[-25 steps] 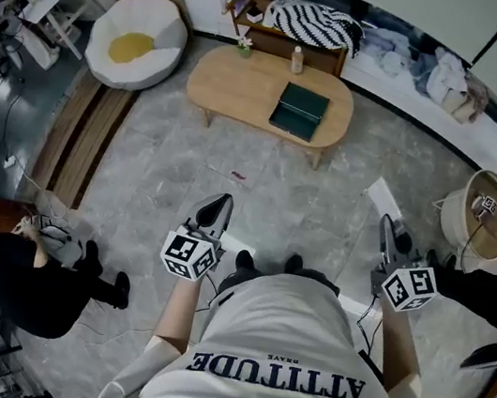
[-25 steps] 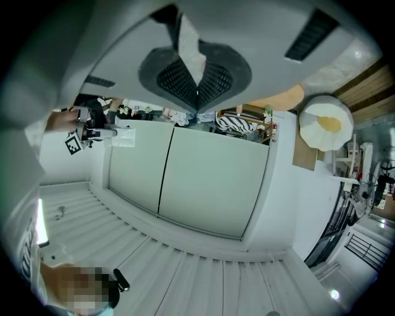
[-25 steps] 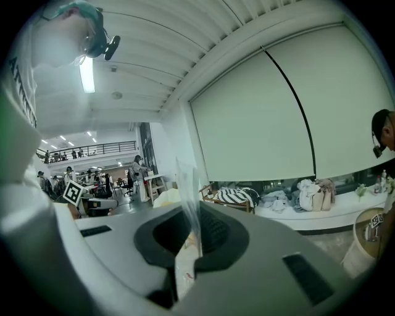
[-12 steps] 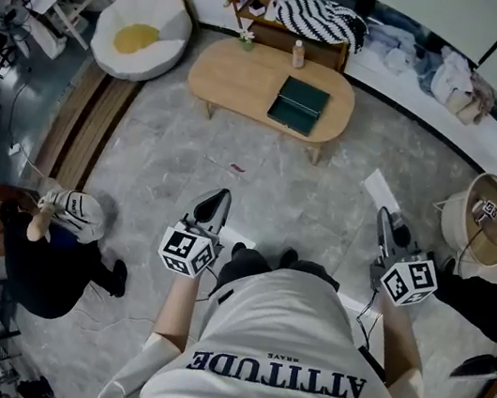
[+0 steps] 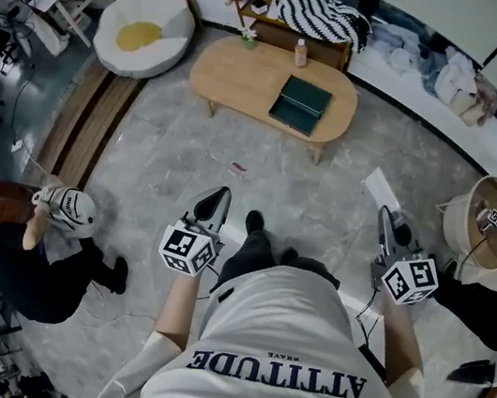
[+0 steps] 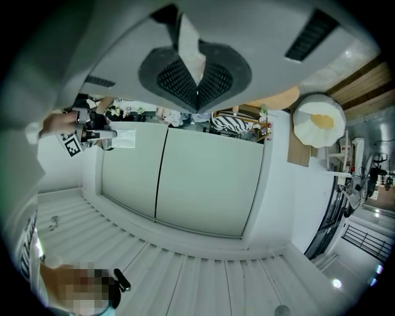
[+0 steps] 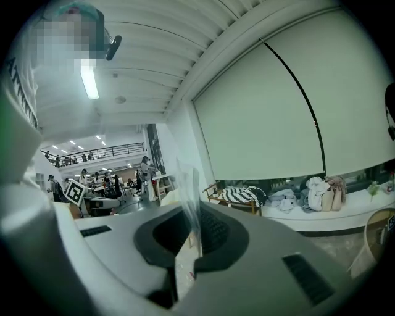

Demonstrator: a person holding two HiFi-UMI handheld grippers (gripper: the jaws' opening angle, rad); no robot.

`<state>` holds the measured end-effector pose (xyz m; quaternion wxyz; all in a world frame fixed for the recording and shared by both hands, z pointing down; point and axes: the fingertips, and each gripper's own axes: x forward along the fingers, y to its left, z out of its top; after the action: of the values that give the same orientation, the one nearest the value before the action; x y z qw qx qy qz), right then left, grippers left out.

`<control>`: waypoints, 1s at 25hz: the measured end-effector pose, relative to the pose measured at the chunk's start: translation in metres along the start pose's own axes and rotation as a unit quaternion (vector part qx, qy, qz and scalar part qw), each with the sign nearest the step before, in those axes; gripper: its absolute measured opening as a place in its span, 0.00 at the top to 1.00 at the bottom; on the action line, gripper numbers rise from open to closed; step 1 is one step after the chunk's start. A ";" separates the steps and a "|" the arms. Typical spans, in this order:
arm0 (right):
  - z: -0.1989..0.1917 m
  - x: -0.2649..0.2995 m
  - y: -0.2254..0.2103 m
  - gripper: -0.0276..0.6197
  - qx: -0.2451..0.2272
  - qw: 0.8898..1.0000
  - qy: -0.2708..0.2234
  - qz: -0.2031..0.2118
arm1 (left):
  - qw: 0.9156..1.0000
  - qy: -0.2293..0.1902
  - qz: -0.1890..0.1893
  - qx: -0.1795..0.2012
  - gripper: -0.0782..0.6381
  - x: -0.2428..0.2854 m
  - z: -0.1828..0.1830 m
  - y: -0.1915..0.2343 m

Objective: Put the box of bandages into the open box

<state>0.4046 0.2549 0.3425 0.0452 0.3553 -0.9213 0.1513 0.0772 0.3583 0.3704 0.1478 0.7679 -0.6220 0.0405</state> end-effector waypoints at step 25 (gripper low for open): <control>0.021 0.170 0.012 0.92 0.003 0.999 0.033 -0.028 | 0.999 0.021 -0.041 0.009 0.86 0.109 0.041 0.155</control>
<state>0.2704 0.1477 0.3523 0.0784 0.3763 -0.9085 0.1640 -0.0535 0.2163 0.3855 0.1550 0.7928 -0.5867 0.0563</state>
